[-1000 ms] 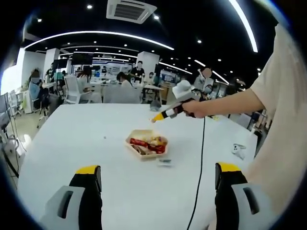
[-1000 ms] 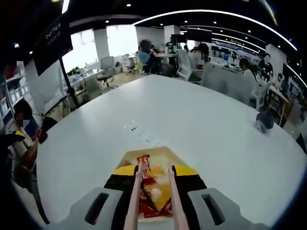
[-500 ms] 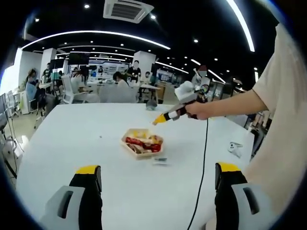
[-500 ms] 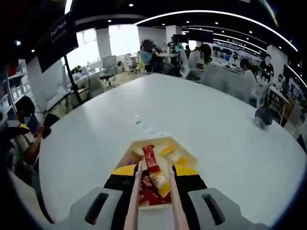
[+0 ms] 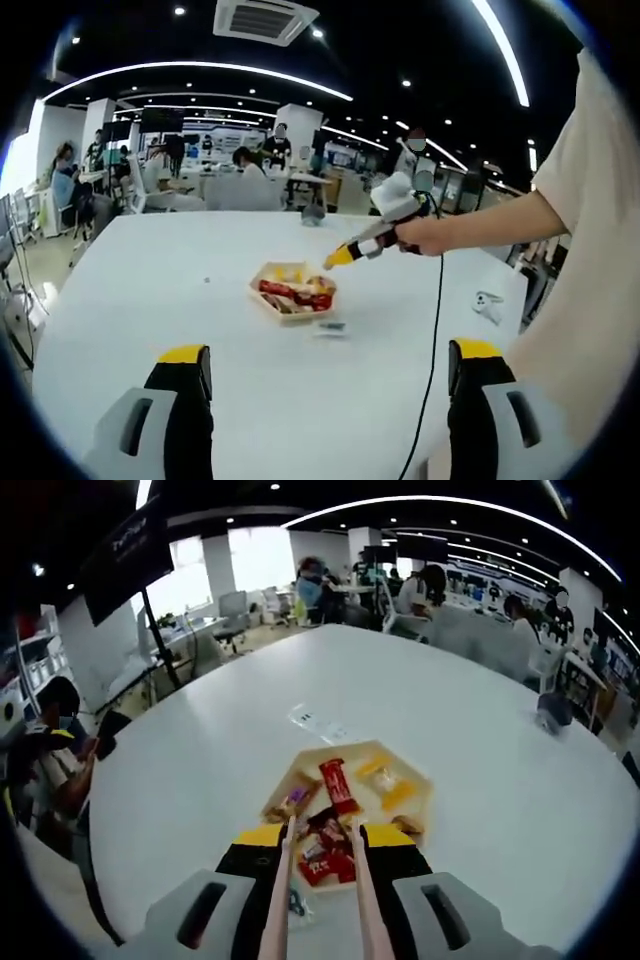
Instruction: Place the target food into the container with the food tongs after gripping and lifting it, then release it inside without dropping or visibly crushing the food.
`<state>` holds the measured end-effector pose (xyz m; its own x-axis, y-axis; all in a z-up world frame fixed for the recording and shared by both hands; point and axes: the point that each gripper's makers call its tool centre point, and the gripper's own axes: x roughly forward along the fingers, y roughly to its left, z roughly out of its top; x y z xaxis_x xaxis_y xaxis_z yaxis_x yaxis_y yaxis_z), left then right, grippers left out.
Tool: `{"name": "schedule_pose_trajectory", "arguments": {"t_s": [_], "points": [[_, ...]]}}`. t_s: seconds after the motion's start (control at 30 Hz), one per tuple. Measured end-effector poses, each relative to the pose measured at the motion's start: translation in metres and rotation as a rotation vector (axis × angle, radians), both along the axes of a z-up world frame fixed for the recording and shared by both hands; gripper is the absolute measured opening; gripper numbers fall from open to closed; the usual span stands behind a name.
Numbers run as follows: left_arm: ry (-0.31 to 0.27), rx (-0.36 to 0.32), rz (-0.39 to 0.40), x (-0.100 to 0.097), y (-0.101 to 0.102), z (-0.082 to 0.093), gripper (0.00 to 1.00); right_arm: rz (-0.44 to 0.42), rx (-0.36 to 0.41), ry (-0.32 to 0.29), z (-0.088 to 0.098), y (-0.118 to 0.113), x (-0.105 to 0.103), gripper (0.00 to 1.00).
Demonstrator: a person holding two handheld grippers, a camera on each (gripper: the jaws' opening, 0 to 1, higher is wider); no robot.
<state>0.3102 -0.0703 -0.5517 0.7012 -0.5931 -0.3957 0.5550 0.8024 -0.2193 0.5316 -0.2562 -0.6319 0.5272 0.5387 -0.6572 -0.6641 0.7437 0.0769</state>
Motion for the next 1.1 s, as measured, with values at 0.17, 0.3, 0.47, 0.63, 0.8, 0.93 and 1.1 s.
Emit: {"name": "schedule_pose_trajectory", "arguments": {"t_s": [0.17, 0.3, 0.47, 0.63, 0.8, 0.93, 1.1], "points": [[0.026, 0.097, -0.063, -0.014, -0.002, -0.018, 0.99, 0.038, -0.009, 0.031, -0.011, 0.01, -0.025, 0.28], [0.035, 0.091, -0.074, -0.018, -0.004, -0.02, 0.99, 0.049, -0.009, 0.045, -0.017, 0.017, -0.042, 0.28], [0.04, 0.087, -0.073, -0.021, -0.005, -0.022, 0.99, 0.073, -0.021, 0.069, -0.029, 0.025, -0.06, 0.28], [0.045, 0.092, -0.058, -0.024, -0.001, -0.025, 0.98, 0.115, -0.051, 0.078, -0.038, 0.03, -0.072, 0.28], [0.056, 0.087, -0.049, -0.03, 0.001, -0.029, 0.98, 0.135, -0.074, 0.09, -0.046, 0.03, -0.08, 0.28], [0.065, 0.08, -0.037, -0.034, 0.003, -0.031, 0.98, 0.152, -0.125, 0.083, -0.055, 0.026, -0.081, 0.28], [0.069, 0.071, -0.029, -0.035, 0.003, -0.031, 0.98, 0.175, -0.164, 0.083, -0.063, 0.024, -0.084, 0.29]]}}
